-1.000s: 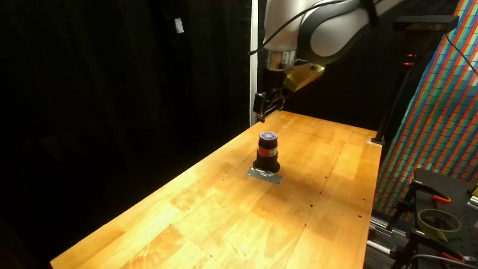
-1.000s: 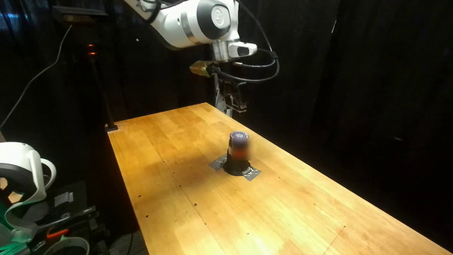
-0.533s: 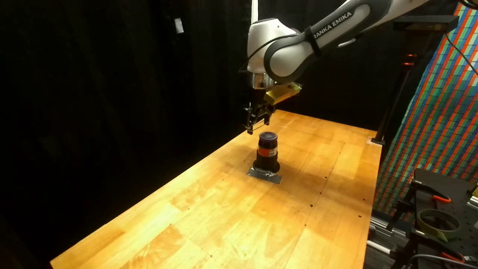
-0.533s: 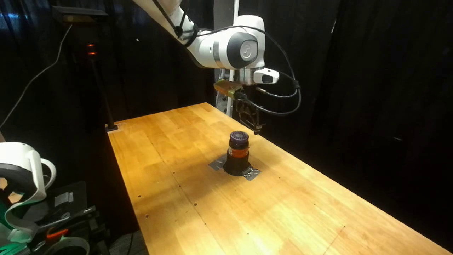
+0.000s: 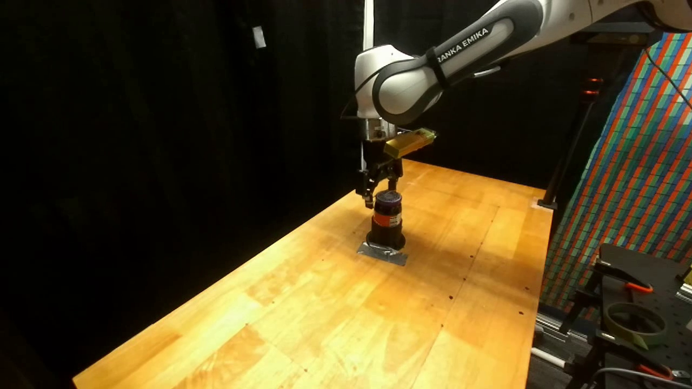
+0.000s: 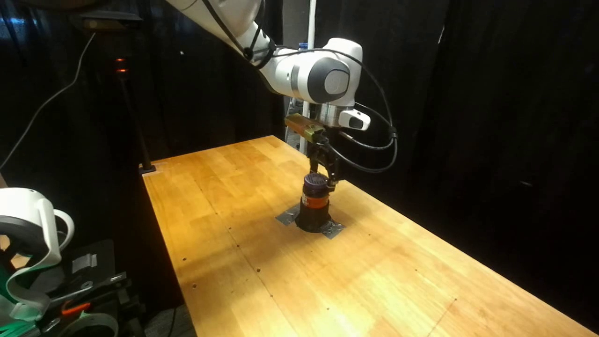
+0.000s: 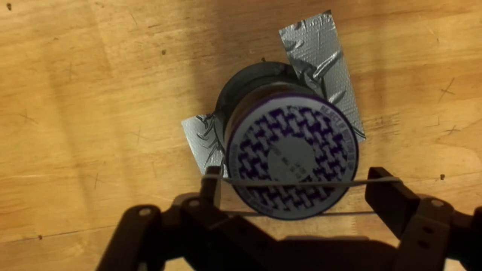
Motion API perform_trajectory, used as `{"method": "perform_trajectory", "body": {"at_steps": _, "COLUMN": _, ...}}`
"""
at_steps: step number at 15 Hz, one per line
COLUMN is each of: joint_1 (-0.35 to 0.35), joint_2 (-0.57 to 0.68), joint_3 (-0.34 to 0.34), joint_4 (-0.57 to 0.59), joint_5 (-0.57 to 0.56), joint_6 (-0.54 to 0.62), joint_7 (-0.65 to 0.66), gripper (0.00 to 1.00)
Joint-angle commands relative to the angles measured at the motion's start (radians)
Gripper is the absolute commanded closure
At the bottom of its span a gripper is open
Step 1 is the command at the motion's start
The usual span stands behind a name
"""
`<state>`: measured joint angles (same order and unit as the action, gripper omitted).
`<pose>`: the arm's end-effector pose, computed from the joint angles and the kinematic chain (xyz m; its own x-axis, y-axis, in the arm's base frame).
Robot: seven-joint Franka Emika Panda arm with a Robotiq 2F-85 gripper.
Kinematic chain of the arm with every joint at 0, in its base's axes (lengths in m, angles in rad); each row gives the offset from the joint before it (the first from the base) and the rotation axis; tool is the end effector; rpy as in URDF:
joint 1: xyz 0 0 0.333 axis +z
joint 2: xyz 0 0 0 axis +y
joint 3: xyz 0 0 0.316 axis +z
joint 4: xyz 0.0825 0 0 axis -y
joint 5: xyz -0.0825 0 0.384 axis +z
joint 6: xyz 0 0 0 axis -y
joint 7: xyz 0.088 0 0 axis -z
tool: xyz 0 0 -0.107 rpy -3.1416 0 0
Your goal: Put the elastic band on the brown cup
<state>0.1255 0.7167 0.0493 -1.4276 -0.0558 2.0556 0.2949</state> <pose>0.7060 0.1151 0.2641 0.9914 -0.1037 -0.0797 -0.1008 -0.9941 0.0394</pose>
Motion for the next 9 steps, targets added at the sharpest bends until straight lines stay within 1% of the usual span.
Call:
{"method": "perform_trajectory", "body": {"at_steps": 1, "joint_1": -0.003, "joint_2": 0.000, "joint_3": -0.007, "joint_4": 0.017, "joint_5": 0.040, "joint_6": -0.079, "joint_7": -0.028, "gripper": 0.00}}
{"method": "perform_trajectory", "body": {"at_steps": 5, "joint_1": -0.009, "joint_2": -0.025, "joint_3": -0.005, "joint_4": -0.031, "joint_5": 0.053, "joint_6": -0.094, "joint_7": -0.027, "gripper": 0.00}}
{"method": "perform_trajectory", "body": {"at_steps": 9, "joint_1": -0.017, "joint_2": -0.086, "joint_3": -0.002, "joint_4": -0.140, "joint_5": 0.077, "joint_6": -0.021, "joint_7": -0.025, "gripper": 0.00}}
